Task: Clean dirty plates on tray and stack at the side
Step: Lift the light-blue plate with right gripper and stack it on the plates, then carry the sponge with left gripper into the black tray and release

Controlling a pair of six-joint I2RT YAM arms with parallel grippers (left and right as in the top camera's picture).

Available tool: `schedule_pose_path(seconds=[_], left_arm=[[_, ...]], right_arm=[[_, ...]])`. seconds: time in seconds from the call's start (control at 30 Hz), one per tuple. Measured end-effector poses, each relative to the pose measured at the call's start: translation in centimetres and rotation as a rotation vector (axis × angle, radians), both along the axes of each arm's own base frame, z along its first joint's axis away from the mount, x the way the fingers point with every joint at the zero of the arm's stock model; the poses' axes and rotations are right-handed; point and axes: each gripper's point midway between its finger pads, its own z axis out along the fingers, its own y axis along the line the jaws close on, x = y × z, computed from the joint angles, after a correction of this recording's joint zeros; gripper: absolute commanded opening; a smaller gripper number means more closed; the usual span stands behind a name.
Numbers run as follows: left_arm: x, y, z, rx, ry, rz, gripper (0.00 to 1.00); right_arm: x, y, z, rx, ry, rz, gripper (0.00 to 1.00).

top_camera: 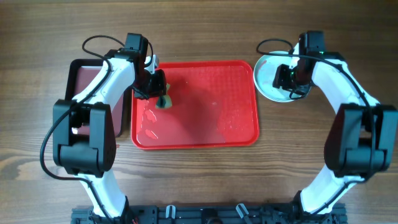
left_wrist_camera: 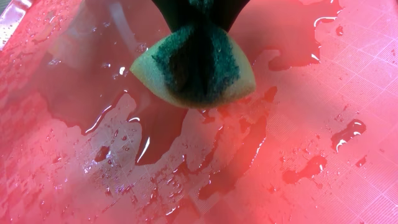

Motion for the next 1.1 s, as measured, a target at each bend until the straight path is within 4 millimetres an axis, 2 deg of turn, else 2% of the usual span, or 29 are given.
schedule_pose_path(seconds=[0.07,0.13,0.4,0.67,0.8,0.87,0.9,0.97,1.0,1.07,1.1], left_arm=[[0.0,0.0,0.0,0.0,0.0,0.0,0.04],[0.0,0.0,0.0,0.0,-0.001,0.0,0.04],[0.0,0.0,0.0,0.003,-0.001,0.0,0.04],[0.0,0.1,0.0,0.002,0.0,0.0,0.04],[0.1,0.0,0.0,0.002,-0.002,0.0,0.04],[-0.3,0.1,0.0,0.005,0.012,0.0,0.04],[-0.7,0.2,0.1,0.008,0.031,0.0,0.04],[-1.4,0.5,1.0,0.016,0.066,-0.013,0.04],[-1.4,1.0,2.0,0.032,0.061,-0.019,0.04],[-1.4,2.9,4.6,0.105,0.012,-0.01,0.04],[-1.2,4.5,6.7,0.172,-0.044,0.008,0.04]], right_arm=[[-0.8,-0.3,-1.5,-0.002,0.059,-0.024,0.49],[-1.8,-0.6,-1.7,-0.018,0.103,-0.039,0.5],[-5.5,-0.8,-1.8,-0.033,0.259,-0.083,0.5],[-8.0,-0.7,-1.6,-0.033,0.364,-0.074,0.5],[-8.6,-0.6,-1.3,-0.032,0.38,-0.052,0.58],[-8.2,-0.5,0.3,-0.026,0.339,-0.045,0.63],[-7.6,-0.4,1.7,-0.017,0.29,-0.041,0.64],[-5.0,0.2,6.8,0.016,0.101,-0.027,0.72],[-3.7,0.8,9.9,0.048,-0.02,-0.007,0.76],[-2.4,2.5,13.0,0.127,-0.153,0.048,0.79],[-1.7,4.7,14.3,0.184,-0.217,0.114,0.82]])
